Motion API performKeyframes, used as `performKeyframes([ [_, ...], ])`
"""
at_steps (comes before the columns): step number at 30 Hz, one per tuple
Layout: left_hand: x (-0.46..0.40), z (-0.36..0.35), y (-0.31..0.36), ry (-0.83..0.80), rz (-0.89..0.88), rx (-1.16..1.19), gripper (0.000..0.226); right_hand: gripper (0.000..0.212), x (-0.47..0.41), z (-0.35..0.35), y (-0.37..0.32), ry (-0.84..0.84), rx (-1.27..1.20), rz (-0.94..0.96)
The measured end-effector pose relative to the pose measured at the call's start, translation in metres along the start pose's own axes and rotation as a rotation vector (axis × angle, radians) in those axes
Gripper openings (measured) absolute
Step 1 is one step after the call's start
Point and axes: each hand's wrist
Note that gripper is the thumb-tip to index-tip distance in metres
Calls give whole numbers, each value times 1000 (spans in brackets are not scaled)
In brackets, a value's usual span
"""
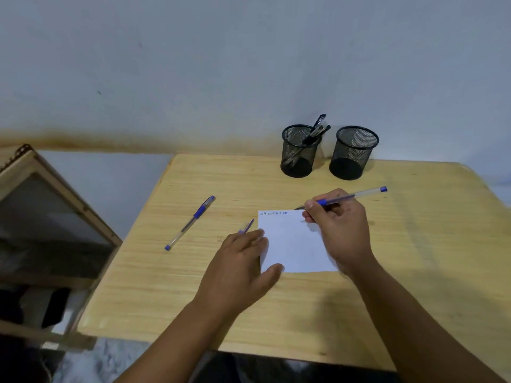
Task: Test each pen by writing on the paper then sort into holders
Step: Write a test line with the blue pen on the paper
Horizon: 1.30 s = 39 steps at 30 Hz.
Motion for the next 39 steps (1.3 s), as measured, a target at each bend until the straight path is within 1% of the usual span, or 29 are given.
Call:
performKeyframes([
  [2,-2,3,0,75,54,51,47,5,4,5,-4,-2,-6,4],
  [5,-15,7,-7,231,125,49,28,4,10,14,-8,-11,-23,11],
  [6,-20,9,-10,259,177,48,25,3,13,17,-8,-17,-23,11],
  [8,-28,11,-9,250,319,74,23,4,18,23,-8,-29,-29,15],
  [9,-30,13,-9,226,378,86,18,5,20,24,-7,-35,-38,18],
  [11,-33,12,-9,181,423,73,17,6,25,26,-7,-48,-51,19],
  [14,-36,11,-16,199,412,53,18,8,31,27,-7,-65,-57,11],
  [16,-35,13,-14,247,416,109,13,8,35,27,-8,-75,-69,7],
  [18,-32,17,-5,323,439,275,8,7,37,28,-11,-91,-94,6],
  [21,-24,23,16,384,426,566,13,7,39,30,-19,-128,-98,32],
  [24,-15,30,38,371,367,685,12,6,40,31,-27,-160,-91,76],
  [29,-7,35,59,363,336,763,16,8,42,33,-31,-162,-73,113],
  [33,-5,36,67,347,278,741,19,7,45,36,-30,-180,-55,134],
  [39,-5,28,70,313,235,702,16,8,50,36,-26,-185,-81,97],
])
Point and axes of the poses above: each hand's wrist, its own x-axis away from the middle knuckle, its own z-axis out of the back of the hand, y = z × x, and after that the axes turned 11 degrees about x, right-handed
